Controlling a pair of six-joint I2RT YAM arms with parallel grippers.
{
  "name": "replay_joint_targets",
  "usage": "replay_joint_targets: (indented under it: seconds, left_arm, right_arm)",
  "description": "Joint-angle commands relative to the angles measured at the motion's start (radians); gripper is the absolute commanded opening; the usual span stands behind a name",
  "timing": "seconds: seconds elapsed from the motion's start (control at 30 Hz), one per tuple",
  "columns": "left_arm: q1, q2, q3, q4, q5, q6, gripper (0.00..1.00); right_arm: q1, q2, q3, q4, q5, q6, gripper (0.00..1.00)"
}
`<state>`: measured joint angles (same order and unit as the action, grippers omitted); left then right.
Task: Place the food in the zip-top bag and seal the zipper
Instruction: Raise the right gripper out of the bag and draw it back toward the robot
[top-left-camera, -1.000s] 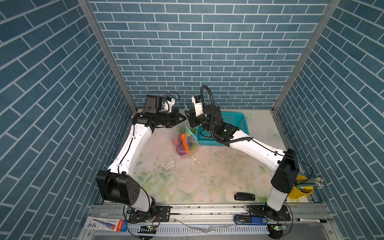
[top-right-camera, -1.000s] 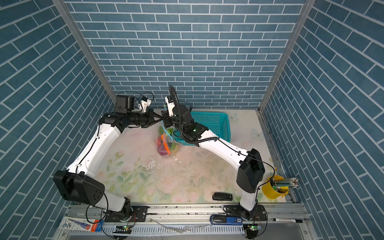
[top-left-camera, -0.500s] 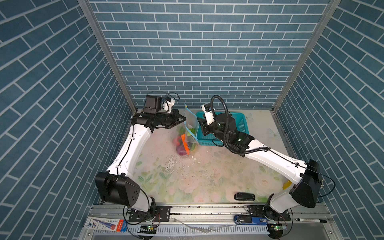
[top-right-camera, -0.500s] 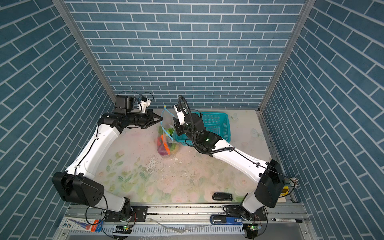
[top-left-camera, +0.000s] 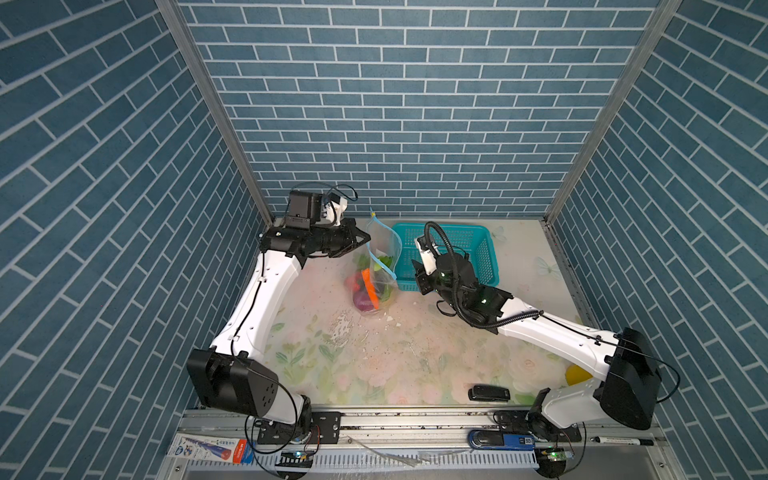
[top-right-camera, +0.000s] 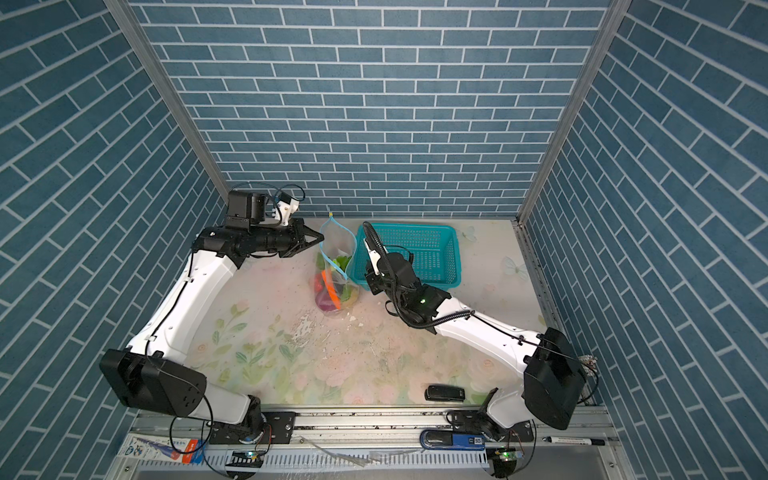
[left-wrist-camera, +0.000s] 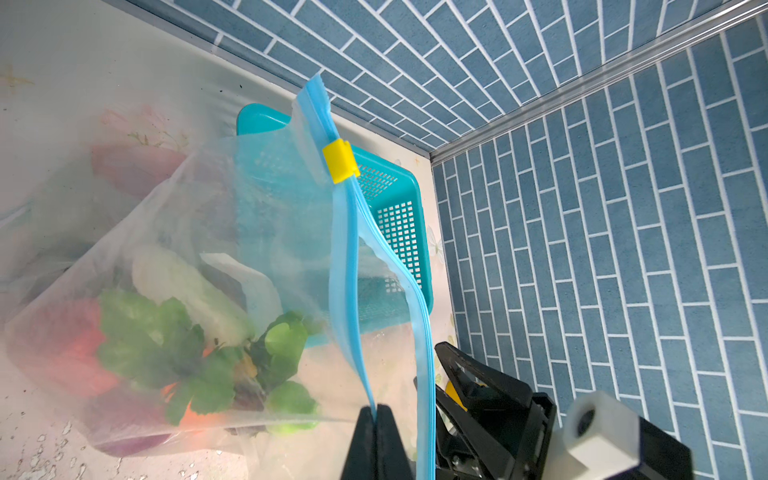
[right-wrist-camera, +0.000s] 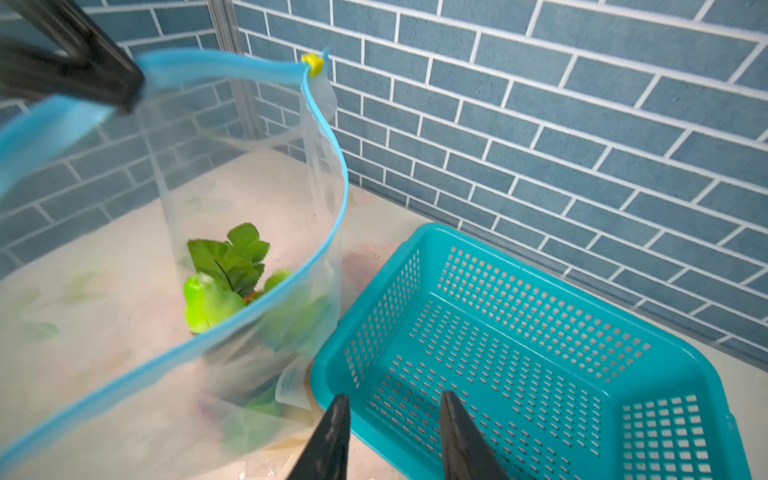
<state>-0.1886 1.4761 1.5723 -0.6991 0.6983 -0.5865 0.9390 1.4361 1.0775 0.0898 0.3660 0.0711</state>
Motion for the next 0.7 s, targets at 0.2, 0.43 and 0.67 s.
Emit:
replay_joint_targets:
  seconds: [0.2,0.43,0.67]
  left_arm:
    - [-0.006,-0.033,-0.011,0.001,0.001,0.014,0.0]
    - [-0.005,-0.037,0.002,-0.008,-0.001,0.015,0.0]
    - [-0.006,-0.027,0.004,-0.006,0.009,0.016,0.0]
  right_arm:
    - [0.001,0.013,-0.126,0.079,0.079,-0.014,0.37]
    - [0.001,0.107,-0.19,0.121,0.112,-0.018,0.42]
    - [0.0,0.184,-0.211,0.101,0.138,0.021,0.49]
